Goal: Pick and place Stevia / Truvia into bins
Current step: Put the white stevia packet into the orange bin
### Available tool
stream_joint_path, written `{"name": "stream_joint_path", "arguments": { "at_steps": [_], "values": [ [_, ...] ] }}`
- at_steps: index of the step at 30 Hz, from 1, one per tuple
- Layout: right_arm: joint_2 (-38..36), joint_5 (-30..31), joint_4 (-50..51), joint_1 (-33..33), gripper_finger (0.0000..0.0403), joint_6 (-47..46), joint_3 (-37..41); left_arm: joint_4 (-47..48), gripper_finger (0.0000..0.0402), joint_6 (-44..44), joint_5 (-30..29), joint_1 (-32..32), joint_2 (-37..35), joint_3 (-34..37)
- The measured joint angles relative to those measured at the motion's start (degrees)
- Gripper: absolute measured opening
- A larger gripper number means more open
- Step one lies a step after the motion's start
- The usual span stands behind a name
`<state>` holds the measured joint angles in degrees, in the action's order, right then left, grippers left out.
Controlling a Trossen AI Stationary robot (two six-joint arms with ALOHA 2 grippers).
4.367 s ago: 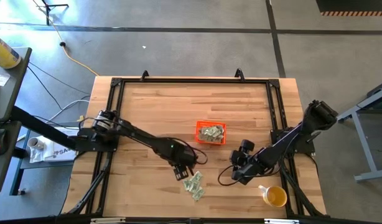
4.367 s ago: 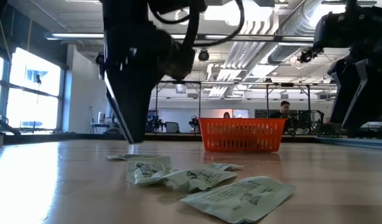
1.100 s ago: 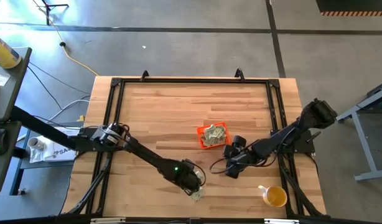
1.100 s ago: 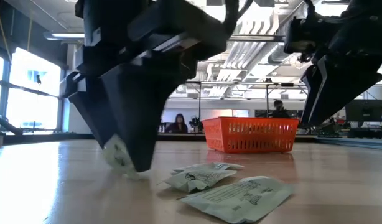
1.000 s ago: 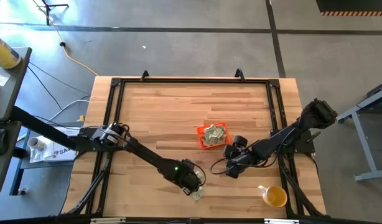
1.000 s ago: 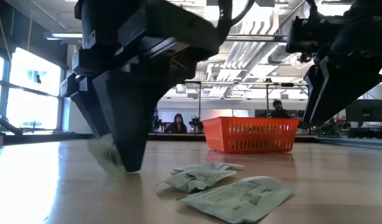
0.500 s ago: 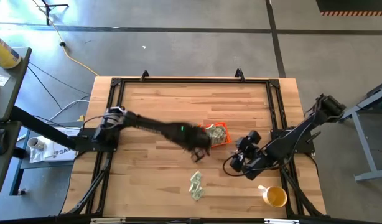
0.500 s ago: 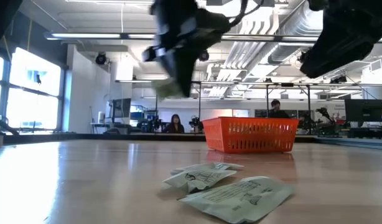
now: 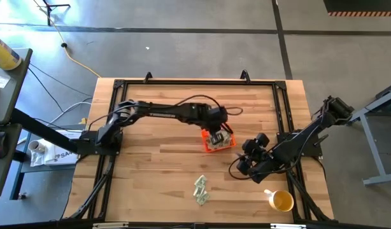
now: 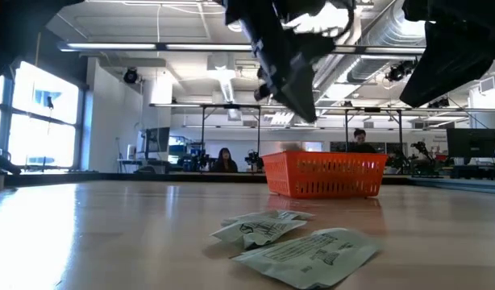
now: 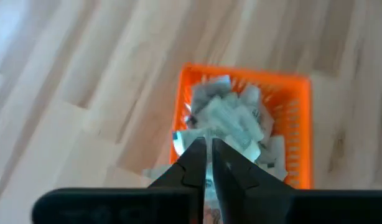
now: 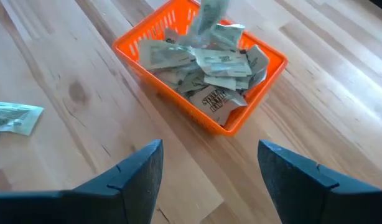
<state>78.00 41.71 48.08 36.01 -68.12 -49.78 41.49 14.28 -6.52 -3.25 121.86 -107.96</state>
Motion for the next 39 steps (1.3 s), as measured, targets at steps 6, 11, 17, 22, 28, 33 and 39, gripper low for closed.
{"name": "stream_joint_path", "arguments": {
  "at_steps": [6,11,17,22,28,33,39],
  "values": [
    [0.0,-0.2,1.2,-1.1,0.0252,0.0,0.0,-0.5,0.0027,-4.8,4.3,0.5,3.9,0.1],
    [0.0,-0.7,1.6,-2.2,0.0252,0.0,0.0,1.3,0.0047,-0.8,8.4,1.0,3.6,0.2],
    [0.0,-0.7,2.8,-3.2,0.0252,0.1,0.0,3.1,0.0076,2.6,5.9,2.3,3.1,-0.8],
    [0.0,-1.0,3.5,-3.8,0.0252,0.2,0.0,7.5,0.0062,3.0,-9.7,4.5,2.9,-5.3],
    [0.0,-1.2,3.6,-4.7,0.0252,0.6,0.0,7.6,0.0051,4.7,-15.2,4.8,3.7,-5.0],
    [0.1,-1.4,3.6,-4.9,0.0252,0.6,0.0,6.2,0.0051,7.0,-16.3,4.7,5.2,-3.0],
    [0.1,-2.6,4.2,-4.9,0.0252,0.6,0.0,6.6,0.0051,7.2,-13.6,4.8,7.1,-1.6]
  ]
}}
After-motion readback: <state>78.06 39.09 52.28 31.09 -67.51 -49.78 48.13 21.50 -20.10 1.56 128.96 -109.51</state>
